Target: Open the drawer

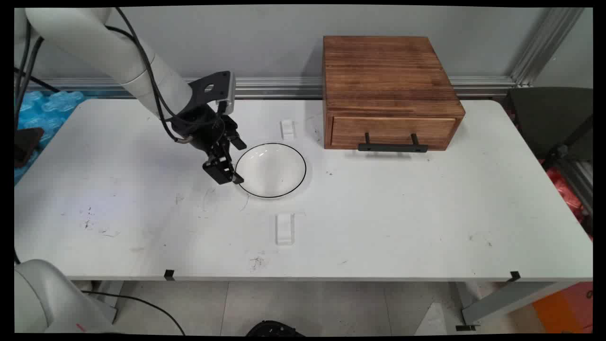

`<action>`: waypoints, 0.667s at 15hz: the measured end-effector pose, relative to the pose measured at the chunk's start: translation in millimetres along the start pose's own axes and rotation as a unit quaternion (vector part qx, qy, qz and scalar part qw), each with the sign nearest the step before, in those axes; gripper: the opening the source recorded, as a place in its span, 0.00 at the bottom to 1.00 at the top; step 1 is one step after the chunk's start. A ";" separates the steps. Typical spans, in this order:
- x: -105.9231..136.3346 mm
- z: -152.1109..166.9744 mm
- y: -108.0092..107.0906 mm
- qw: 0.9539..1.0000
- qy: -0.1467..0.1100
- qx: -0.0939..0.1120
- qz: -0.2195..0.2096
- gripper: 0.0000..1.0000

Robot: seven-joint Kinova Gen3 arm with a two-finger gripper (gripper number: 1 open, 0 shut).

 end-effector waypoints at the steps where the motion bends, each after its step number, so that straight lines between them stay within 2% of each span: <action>1: 0.9 -0.1 0.1 1.000 0.000 -0.001 0.002 1.00; 10: 4.8 -0.4 2.6 1.000 -0.004 -0.007 0.011 1.00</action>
